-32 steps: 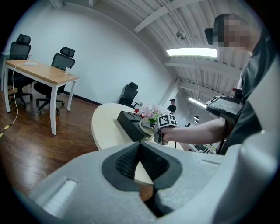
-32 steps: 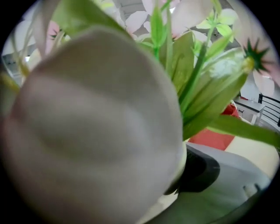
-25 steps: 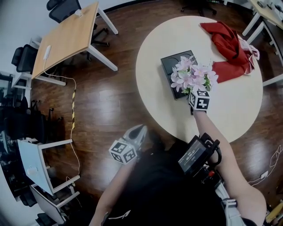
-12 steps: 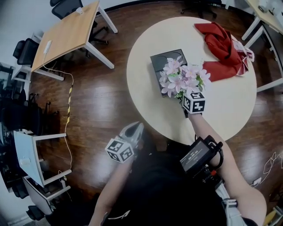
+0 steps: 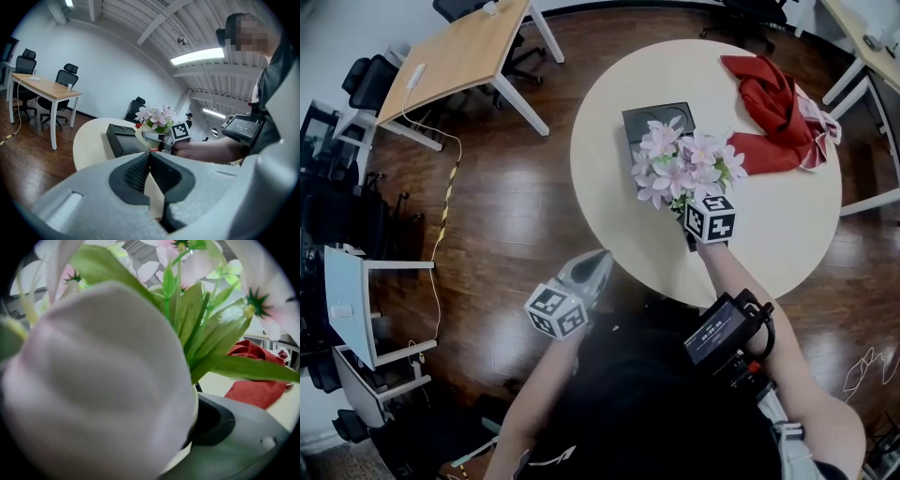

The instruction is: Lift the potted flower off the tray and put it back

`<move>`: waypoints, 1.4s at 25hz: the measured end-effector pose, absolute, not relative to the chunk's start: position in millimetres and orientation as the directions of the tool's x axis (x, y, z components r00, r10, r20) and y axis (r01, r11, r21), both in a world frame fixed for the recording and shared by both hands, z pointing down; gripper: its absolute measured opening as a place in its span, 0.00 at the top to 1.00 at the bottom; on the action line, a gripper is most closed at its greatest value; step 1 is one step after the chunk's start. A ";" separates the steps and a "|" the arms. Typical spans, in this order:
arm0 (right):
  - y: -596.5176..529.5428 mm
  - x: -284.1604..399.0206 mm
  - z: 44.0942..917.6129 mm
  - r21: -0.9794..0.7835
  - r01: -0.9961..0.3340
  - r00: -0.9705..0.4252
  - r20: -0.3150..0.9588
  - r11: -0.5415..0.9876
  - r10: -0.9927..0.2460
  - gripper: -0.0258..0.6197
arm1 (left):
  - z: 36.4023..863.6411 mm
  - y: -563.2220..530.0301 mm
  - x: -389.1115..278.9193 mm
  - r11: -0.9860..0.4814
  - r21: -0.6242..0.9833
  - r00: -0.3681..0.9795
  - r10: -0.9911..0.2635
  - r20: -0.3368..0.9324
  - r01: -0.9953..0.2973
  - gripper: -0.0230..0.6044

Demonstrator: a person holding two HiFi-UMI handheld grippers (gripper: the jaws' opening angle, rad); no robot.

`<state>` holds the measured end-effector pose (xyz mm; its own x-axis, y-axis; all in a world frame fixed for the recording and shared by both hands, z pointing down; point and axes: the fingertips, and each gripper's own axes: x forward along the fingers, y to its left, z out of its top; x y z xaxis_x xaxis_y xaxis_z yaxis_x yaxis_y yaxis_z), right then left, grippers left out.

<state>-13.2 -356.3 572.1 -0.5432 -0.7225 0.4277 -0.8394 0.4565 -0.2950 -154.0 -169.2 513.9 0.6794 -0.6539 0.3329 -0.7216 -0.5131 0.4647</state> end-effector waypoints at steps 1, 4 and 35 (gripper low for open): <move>-352.8 -15.9 568.5 -0.295 -0.834 -0.552 0.421 0.467 -0.720 0.09 | 512.4 -166.7 -153.6 -0.517 0.458 0.678 -0.656 0.332 -0.723 0.96; -341.6 -21.1 557.2 -0.292 -0.821 -0.571 0.404 0.491 -0.715 0.09 | 508.5 -159.7 -150.8 -0.527 0.445 0.678 -0.660 0.323 -0.724 0.96; -46.8 55.8 472.6 -0.322 -0.753 -0.656 0.301 0.573 -0.693 0.10 | 477.7 75.6 -44.4 -0.651 0.420 0.758 -0.631 0.165 -0.633 0.96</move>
<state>55.8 -46.8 472.6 -0.6557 -0.6925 0.3007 -0.7533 0.5734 -0.3221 -44.4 75.6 477.7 0.7581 -0.6309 0.1648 -0.6327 -0.6505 0.4200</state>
